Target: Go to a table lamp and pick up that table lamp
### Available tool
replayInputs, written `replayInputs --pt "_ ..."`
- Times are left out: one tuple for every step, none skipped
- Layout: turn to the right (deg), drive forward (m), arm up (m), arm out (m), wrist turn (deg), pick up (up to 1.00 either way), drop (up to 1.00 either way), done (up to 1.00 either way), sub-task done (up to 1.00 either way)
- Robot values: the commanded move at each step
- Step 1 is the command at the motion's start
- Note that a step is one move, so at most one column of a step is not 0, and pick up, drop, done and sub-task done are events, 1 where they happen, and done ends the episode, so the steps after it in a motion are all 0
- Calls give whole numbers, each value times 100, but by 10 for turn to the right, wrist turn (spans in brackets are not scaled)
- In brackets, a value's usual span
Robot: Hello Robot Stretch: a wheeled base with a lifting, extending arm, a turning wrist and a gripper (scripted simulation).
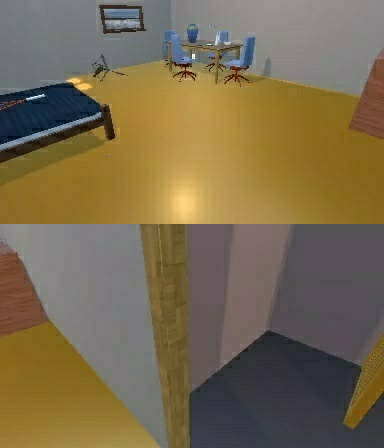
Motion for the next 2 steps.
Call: replayInputs --pt "90 0 0 0 0 0 0 0 0" --pt "0 100 0 0 0 0 0 0 0"
